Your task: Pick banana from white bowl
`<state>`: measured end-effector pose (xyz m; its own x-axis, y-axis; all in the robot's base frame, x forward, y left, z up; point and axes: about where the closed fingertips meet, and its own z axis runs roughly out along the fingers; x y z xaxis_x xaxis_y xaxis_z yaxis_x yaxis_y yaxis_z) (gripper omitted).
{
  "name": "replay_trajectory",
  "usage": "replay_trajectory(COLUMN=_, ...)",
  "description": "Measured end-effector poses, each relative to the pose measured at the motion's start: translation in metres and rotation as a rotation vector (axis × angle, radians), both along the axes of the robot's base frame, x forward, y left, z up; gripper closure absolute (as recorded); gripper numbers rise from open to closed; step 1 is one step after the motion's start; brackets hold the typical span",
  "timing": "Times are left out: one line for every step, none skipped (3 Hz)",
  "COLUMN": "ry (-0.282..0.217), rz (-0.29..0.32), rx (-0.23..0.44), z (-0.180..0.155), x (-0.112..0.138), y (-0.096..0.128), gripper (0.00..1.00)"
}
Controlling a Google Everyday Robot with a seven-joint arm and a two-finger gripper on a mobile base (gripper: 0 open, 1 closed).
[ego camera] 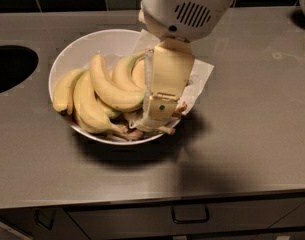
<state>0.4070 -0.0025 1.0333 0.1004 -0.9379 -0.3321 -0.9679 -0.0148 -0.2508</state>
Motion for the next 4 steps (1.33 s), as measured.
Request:
replay_trajectory(ry=-0.047, rz=0.03, rx=0.005, z=0.0119, x=-0.0091, y=0.0211, gripper=0.16)
replay_trajectory(ry=-0.05, rz=0.033, rx=0.005, z=0.0125, x=-0.01, y=0.0234, gripper=0.06)
replay_trajectory(ry=-0.05, rz=0.033, rx=0.005, z=0.0126, x=-0.01, y=0.0234, gripper=0.0)
replay_trajectory(ry=-0.05, rz=0.033, rx=0.005, z=0.0126, x=-0.01, y=0.0234, gripper=0.03)
